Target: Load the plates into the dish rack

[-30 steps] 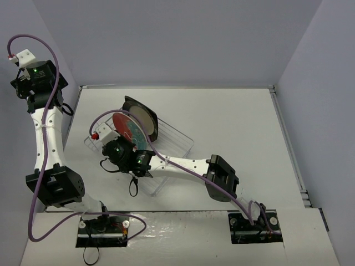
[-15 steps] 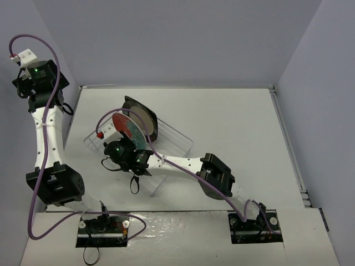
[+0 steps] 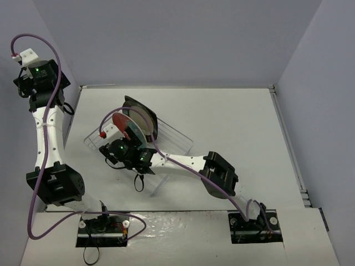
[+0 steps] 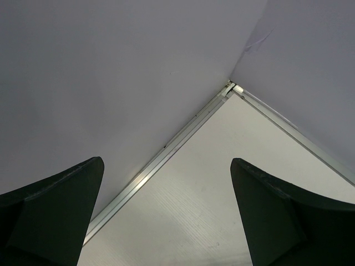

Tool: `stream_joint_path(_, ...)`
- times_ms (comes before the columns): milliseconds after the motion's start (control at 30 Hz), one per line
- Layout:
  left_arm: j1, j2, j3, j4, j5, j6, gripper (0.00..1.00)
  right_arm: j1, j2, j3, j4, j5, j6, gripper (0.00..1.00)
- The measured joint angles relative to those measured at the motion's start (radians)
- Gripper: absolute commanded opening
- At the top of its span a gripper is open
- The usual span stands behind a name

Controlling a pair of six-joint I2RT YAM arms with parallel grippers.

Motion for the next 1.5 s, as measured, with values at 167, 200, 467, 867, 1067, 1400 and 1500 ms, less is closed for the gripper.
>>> stream_joint_path(167, -0.006, 0.000, 0.000, -0.001, 0.002, 0.008, 0.97, 0.000, -0.089, -0.001, 0.003, -0.057, -0.032, 1.00)
stream_joint_path(200, -0.008, 0.000, 0.000, -0.001, 0.002, 0.012, 0.97, -0.001, -0.109, -0.001, 0.003, -0.081, -0.043, 1.00)
stream_joint_path(467, -0.031, 0.000, 0.000, -0.005, 0.003, 0.032, 0.97, -0.060, -0.301, -0.019, 0.010, -0.396, -0.054, 1.00)
stream_joint_path(867, -0.033, 0.040, 0.011, -0.015, 0.098, 0.058, 0.97, -0.552, -0.624, -0.460, 0.057, -0.437, 0.184, 1.00)
stream_joint_path(1067, -0.033, 0.078, 0.000, -0.013, 0.215, 0.060, 0.97, -0.862, -0.785, -0.741, 0.049, -0.363, 0.303, 1.00)
stream_joint_path(1400, -0.032, -0.027, -0.254, 0.079, 0.314, -0.015, 0.97, -0.990, -0.961, -0.982, 0.113, -0.297, 0.378, 1.00)
stream_joint_path(1500, -0.032, -0.111, -0.389, 0.101, 0.325, -0.043, 0.97, -0.988, -0.987, -1.011, 0.123, -0.258, 0.381, 1.00)
